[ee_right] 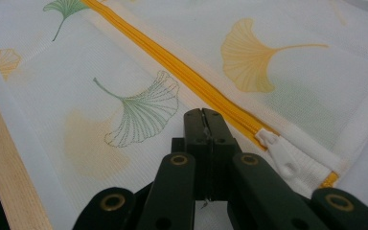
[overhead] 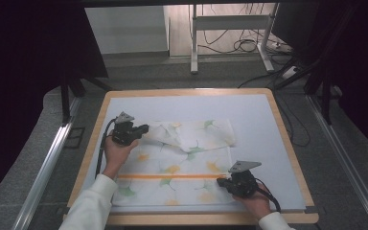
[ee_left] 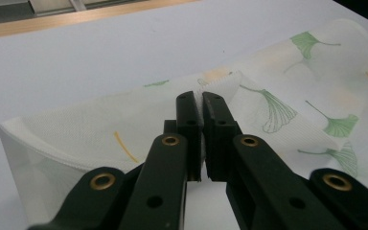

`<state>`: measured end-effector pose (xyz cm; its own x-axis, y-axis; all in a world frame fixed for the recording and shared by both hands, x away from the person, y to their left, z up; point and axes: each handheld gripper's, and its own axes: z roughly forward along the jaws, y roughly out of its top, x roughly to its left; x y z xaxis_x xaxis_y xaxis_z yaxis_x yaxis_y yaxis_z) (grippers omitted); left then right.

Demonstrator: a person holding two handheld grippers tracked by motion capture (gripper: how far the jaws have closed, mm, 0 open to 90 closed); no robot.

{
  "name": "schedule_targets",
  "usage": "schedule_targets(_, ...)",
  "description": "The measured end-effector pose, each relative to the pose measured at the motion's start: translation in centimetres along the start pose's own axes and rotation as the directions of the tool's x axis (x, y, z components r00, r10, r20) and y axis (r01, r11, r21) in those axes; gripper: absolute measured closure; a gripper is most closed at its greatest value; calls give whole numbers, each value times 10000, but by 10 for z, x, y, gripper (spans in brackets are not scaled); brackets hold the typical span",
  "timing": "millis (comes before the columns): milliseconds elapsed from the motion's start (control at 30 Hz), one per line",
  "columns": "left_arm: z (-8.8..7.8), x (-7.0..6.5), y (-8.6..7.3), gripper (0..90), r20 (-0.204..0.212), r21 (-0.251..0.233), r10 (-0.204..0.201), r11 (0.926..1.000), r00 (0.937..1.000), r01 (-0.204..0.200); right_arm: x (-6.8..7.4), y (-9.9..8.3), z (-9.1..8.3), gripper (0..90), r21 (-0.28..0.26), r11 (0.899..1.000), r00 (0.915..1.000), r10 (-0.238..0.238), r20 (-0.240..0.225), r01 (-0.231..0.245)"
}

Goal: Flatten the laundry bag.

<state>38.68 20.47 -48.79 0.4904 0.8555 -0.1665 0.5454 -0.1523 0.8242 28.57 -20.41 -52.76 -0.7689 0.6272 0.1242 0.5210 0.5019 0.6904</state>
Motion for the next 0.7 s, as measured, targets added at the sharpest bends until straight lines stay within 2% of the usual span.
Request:
schedule_targets(433, 1, 8, 13, 874, -197, -33, 141, 9999, 9997, -142, 1, 0, 0, 893, 16, 10000, 10000, -69, 59, 68)
schedule_targets(633, 6, 21, 15, 874, -99, -156, -453, 9989, 9989, 451, 2, 0, 0, 893, 2, 10000, 9999, -69, 92, 69)
schedule_targets(700, 11, 28, 17, 874, -272, -106, -556, 9984, 9981, 554, 2, 0, 0, 893, -7, 10000, 9999, -60, 80, 60)
